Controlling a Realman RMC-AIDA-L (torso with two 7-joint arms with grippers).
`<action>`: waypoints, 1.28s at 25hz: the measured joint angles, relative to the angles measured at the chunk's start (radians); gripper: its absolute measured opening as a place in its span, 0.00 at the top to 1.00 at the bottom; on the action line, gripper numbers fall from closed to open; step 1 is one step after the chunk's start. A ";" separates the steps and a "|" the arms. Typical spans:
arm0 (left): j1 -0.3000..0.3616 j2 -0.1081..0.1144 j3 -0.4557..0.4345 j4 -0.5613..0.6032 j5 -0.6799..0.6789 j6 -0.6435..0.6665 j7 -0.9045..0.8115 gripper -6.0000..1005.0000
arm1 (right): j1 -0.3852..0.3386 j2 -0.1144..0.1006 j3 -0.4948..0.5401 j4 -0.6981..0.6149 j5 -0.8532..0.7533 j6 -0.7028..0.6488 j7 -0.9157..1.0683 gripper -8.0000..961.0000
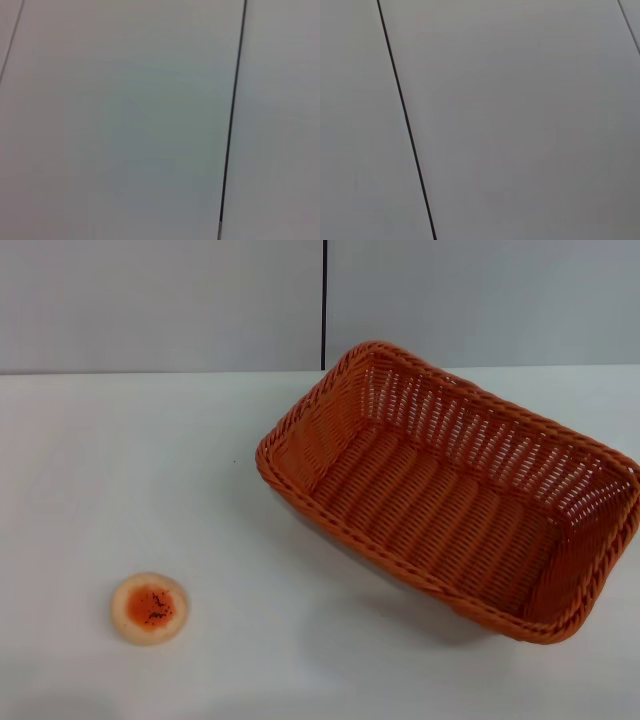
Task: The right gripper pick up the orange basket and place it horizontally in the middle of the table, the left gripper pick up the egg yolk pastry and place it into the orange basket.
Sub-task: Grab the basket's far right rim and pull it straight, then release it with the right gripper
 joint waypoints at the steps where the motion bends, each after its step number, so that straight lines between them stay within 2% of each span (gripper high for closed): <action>1: 0.000 0.000 0.001 -0.003 0.001 0.001 0.011 0.16 | -0.001 0.000 0.000 0.002 0.000 0.000 0.000 0.18; 10: 0.006 0.003 -0.021 -0.032 -0.007 -0.004 -0.005 0.16 | 0.002 0.000 0.000 0.003 -0.013 0.004 0.000 0.18; 18: -0.012 0.009 0.063 0.068 0.009 -0.001 -0.127 0.16 | -0.002 -0.003 0.000 -0.039 -0.067 0.015 0.041 0.19; 20: -0.019 0.010 0.073 0.083 0.010 -0.007 -0.141 0.16 | -0.003 -0.003 0.000 -0.125 -0.139 0.020 0.136 0.19; 22: -0.023 0.010 0.072 0.085 0.010 -0.012 -0.143 0.16 | 0.005 -0.003 0.000 -0.289 -0.248 0.021 0.339 0.19; 23: -0.025 0.010 0.071 0.085 0.010 -0.014 -0.143 0.16 | 0.005 -0.003 0.000 -0.289 -0.248 0.021 0.339 0.19; 24: -0.027 0.010 0.070 0.085 0.009 -0.018 -0.143 0.16 | 0.015 -0.004 0.001 -0.366 -0.288 0.020 0.433 0.19; 25: -0.029 0.010 0.070 0.085 0.008 -0.022 -0.143 0.16 | 0.028 -0.004 0.000 -0.447 -0.337 0.019 0.541 0.19; 26: -0.035 0.010 0.069 0.085 0.008 -0.031 -0.139 0.16 | 0.064 -0.005 -0.002 -0.617 -0.449 0.021 0.737 0.19; 27: -0.035 0.010 0.069 0.085 0.008 -0.031 -0.139 0.16 | 0.064 -0.005 -0.002 -0.617 -0.449 0.021 0.737 0.19; 30: -0.045 0.010 0.073 0.085 0.010 -0.046 -0.137 0.16 | 0.131 -0.005 -0.050 -0.858 -0.607 0.028 0.990 0.19; 31: -0.049 0.010 0.075 0.086 0.010 -0.052 -0.136 0.16 | 0.163 -0.014 -0.115 -0.957 -0.678 0.025 1.121 0.19; 32: -0.051 0.010 0.076 0.086 0.010 -0.055 -0.136 0.16 | 0.163 -0.014 -0.115 -0.957 -0.678 0.025 1.121 0.20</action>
